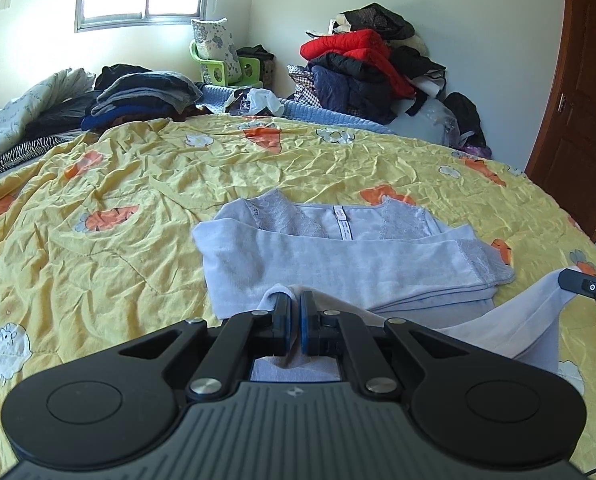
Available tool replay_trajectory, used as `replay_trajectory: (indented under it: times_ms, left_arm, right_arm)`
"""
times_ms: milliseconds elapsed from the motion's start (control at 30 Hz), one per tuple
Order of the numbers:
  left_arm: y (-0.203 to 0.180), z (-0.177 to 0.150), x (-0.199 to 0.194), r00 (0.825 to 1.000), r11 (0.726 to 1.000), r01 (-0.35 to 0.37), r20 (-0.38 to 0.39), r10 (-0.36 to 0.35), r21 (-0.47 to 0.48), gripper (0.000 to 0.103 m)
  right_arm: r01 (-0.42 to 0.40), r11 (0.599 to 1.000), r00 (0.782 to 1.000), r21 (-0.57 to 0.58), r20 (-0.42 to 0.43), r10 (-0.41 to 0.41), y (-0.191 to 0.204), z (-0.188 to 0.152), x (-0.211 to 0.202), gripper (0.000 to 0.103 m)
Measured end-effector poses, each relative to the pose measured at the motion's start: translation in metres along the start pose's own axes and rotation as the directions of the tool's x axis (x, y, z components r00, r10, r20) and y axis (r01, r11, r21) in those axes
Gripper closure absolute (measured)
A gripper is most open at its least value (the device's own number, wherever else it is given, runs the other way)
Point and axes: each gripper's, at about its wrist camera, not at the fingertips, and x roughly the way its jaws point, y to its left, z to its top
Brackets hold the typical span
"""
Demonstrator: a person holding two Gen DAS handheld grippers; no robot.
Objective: Fold small clothes
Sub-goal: 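Lift the hem with both grippers and carry it toward the collar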
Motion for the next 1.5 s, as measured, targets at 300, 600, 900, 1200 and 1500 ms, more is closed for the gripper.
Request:
replay_trajectory:
  times_ms: [300,600,900,1200,1500]
  left_arm:
    - [-0.009,0.014,0.026,0.999,0.999,-0.046,-0.019,0.046,0.03,0.098]
    - [-0.012,0.027,0.044,0.998,0.998,-0.057,-0.029,0.058,0.037,0.098]
    - [-0.01,0.038,0.064,0.996,0.996,-0.076,-0.044,0.078,0.05,0.098]
    - [-0.003,0.051,0.081,0.995,0.997,-0.072,-0.064,0.074,0.027,0.098]
    - [-0.002,0.065,0.103,0.994,0.997,-0.075,-0.073,0.076,0.021,0.098]
  right_arm:
    - [-0.006,1.0,1.0,0.017,-0.004,0.006,-0.009,0.008,0.025,0.095]
    - [0.002,0.999,1.0,0.035,0.001,-0.002,-0.022,0.013,0.04,0.095]
    - [0.002,0.999,1.0,0.049,0.005,-0.002,-0.029,0.023,0.058,0.095]
    - [0.002,0.999,1.0,0.043,0.007,-0.002,-0.027,0.031,0.073,0.095]
    - [0.012,0.998,1.0,0.06,-0.005,-0.012,-0.033,0.035,0.091,0.095]
